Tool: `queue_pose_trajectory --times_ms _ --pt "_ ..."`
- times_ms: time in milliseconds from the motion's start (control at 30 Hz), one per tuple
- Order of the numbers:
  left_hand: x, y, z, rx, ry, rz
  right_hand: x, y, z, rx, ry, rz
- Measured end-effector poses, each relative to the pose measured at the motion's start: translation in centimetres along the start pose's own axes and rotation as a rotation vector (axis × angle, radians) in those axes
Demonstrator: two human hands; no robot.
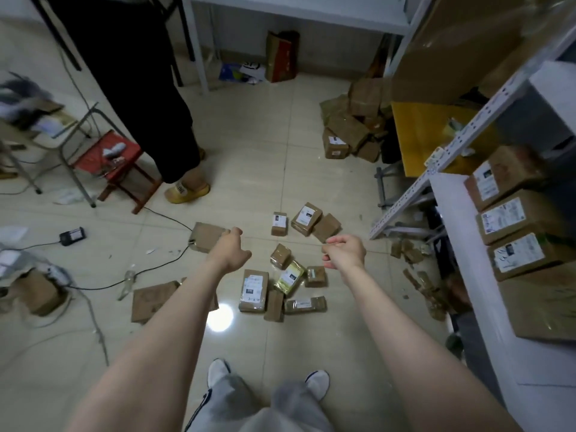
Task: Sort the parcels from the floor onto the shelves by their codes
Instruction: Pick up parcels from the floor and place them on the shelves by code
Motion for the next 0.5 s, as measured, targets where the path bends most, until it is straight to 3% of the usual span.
queue_pose_trajectory --times_ms 500 --pt "1.4 10.3 24.2 0.177 0.368 -0.075 5.7 -26.1 4.2 0.226 0.083 0.341"
Point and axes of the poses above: each hand's wrist, its own x-axis away from the middle knuckle, its own y-axis out of the back of the hand, z = x × y, the point moved 1 cm from there along -x, towards the middle knuckle, and after that the axes turned 1 degree about -x, right-handed, at the moved point
